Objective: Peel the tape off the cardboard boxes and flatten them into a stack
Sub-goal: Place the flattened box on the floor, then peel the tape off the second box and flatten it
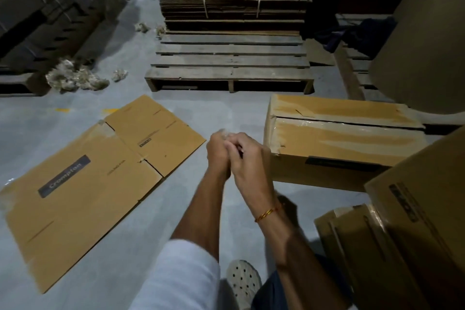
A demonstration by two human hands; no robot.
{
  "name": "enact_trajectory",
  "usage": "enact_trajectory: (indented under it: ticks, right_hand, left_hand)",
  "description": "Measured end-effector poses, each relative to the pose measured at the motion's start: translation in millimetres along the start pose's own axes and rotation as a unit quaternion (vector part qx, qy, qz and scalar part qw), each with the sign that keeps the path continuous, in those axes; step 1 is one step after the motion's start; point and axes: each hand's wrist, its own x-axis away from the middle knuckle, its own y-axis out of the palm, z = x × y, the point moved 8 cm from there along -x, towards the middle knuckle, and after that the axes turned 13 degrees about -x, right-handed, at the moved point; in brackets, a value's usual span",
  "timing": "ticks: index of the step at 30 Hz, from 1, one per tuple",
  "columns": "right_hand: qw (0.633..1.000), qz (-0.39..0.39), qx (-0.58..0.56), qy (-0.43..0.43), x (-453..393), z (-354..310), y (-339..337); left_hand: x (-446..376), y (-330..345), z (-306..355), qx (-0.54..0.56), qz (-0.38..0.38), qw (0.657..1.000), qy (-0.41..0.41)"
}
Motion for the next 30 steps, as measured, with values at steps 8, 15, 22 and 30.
enact_trajectory:
  ticks: [8,15,22,30]
  right_hand:
    - [0.999,-0.018,0.035,0.038,-75,67,-45]
    - [0.878,-0.282,0.306,0.236,-104,258,-37]
    - [0.889,-0.257,0.325,0.196,-163,292,-12]
    - [0.827,-0.34,0.427,0.13,-188,278,-8]
  left_hand:
    - [-71,-56,-91,-0.077,0.04,0.992,-0.087]
    - [-40,-27,-186,-0.102,-0.201,0.945,-0.237]
    - [-54,-6,-223,-0.119,-0.113,0.959,-0.229]
    - [-53,8,-229,-0.006,-0.175,0.963,-0.203]
